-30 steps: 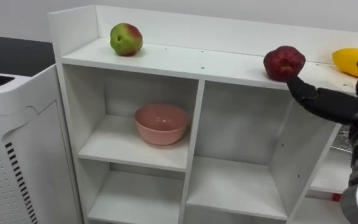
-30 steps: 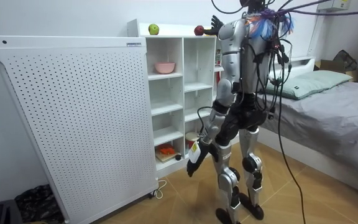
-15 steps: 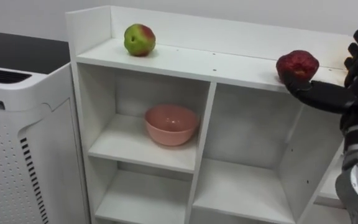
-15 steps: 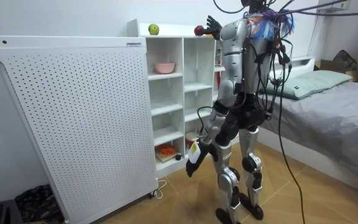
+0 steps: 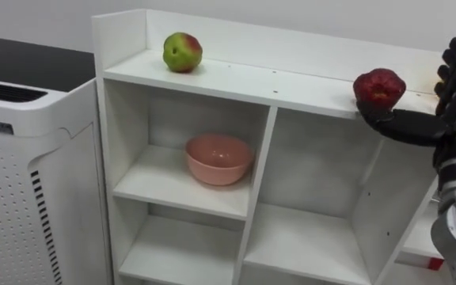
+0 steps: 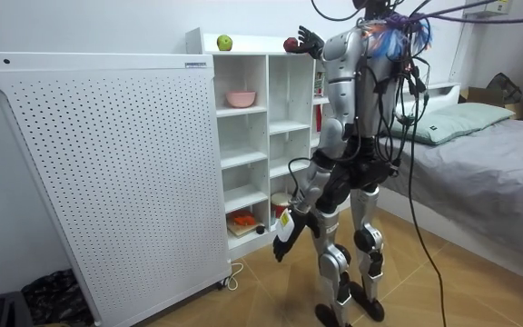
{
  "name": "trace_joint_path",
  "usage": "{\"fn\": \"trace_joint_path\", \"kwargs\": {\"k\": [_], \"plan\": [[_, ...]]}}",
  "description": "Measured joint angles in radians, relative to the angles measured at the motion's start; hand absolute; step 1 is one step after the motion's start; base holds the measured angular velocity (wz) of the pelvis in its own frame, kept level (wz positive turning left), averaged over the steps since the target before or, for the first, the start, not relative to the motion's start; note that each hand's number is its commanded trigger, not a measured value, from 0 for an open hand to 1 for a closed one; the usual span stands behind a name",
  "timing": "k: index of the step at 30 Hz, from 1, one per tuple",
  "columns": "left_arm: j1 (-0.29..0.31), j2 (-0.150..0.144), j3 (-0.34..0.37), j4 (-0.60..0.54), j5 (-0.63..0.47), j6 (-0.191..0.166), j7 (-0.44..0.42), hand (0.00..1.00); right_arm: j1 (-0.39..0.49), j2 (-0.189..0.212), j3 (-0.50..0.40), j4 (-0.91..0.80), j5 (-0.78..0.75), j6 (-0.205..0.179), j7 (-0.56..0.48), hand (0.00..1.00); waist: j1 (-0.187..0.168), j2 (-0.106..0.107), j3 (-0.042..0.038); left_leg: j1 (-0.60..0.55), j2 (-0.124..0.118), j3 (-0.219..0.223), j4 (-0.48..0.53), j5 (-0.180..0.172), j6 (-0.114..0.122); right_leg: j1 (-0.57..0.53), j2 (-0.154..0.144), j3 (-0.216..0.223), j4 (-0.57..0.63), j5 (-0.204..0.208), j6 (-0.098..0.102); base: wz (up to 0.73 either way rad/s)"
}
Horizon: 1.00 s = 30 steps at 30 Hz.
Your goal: Arrange fruit in the closet
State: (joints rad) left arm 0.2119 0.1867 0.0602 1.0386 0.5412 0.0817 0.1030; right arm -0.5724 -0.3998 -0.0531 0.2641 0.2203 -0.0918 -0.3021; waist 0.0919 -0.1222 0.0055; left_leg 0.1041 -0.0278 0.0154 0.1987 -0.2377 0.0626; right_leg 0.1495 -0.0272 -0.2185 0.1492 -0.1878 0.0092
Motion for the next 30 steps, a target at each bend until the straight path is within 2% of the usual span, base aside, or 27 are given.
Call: {"fn": "trace_joint_path", "kwargs": {"k": [2, 7, 14, 21, 25, 27, 28, 30], "plan": [[-0.002, 0.004, 0.008, 0.000, 0.000, -0.001, 0.000, 0.00, 0.000, -0.012, 0.003, 0.000, 0.005, 0.000, 0.017, 0.00, 0.002, -0.007, 0.0030, 0.007, 0.000, 0.000, 0.000, 0.000, 0.000, 0.006, -0.001, 0.000, 0.000, 0.000, 0.000, 0.00], [-0.003, 0.009, 0.016, 0.001, 0.000, -0.002, 0.000, 0.00, 0.000, -0.039, 0.011, 0.000, 0.012, 0.000, 0.034, 0.00, 0.010, -0.017, 0.0019, 0.010, -0.001, 0.001, 0.000, 0.000, 0.000, 0.009, -0.003, -0.001, 0.001, 0.000, 0.000, 0.00], [-0.002, 0.013, 0.016, 0.004, 0.000, -0.001, 0.000, 0.00, 0.000, -0.039, 0.033, 0.039, 0.007, 0.000, 0.070, 0.00, 0.016, -0.013, 0.0047, 0.005, -0.001, -0.001, 0.006, 0.000, 0.000, 0.008, -0.003, -0.004, 0.001, 0.000, 0.000, 0.00], [0.007, 0.014, 0.016, 0.004, 0.000, 0.002, -0.003, 0.00, 0.000, -0.039, 0.033, 0.042, 0.007, 0.001, 0.078, 0.00, 0.018, -0.007, 0.0027, 0.002, -0.001, -0.004, 0.007, 0.000, 0.000, 0.007, -0.002, -0.007, 0.001, 0.000, 0.000, 0.00], [0.007, 0.014, 0.016, 0.004, 0.000, 0.003, -0.003, 0.00, 0.000, -0.039, 0.033, 0.042, 0.007, 0.006, 0.096, 0.74, 0.016, -0.003, -0.0034, 0.003, -0.002, -0.002, 0.007, 0.000, 0.000, 0.007, -0.004, -0.006, 0.001, 0.000, 0.000, 0.00], [0.007, 0.014, 0.016, 0.004, 0.000, 0.003, -0.003, 0.00, 0.000, -0.039, 0.033, 0.042, 0.007, 0.007, 0.101, 0.87, 0.017, 0.000, -0.0067, 0.004, -0.002, -0.002, 0.007, 0.000, 0.000, 0.008, -0.004, -0.006, 0.001, 0.000, 0.000, 0.00], [0.007, 0.014, 0.016, 0.004, 0.000, 0.003, -0.003, 0.00, 0.000, -0.039, 0.033, 0.042, 0.007, 0.007, 0.104, 0.99, 0.017, 0.002, -0.0079, 0.005, -0.002, -0.002, 0.007, 0.000, 0.000, 0.009, -0.004, -0.005, 0.001, 0.000, 0.000, 0.00], [0.007, 0.014, 0.016, 0.004, 0.000, 0.003, -0.003, 0.00, 0.000, -0.040, 0.033, 0.046, 0.007, 0.008, 0.105, 1.00, 0.018, 0.003, -0.0086, 0.007, -0.001, -0.001, 0.006, 0.000, 0.000, 0.010, -0.004, -0.006, 0.001, 0.000, 0.000, 0.00]]}}
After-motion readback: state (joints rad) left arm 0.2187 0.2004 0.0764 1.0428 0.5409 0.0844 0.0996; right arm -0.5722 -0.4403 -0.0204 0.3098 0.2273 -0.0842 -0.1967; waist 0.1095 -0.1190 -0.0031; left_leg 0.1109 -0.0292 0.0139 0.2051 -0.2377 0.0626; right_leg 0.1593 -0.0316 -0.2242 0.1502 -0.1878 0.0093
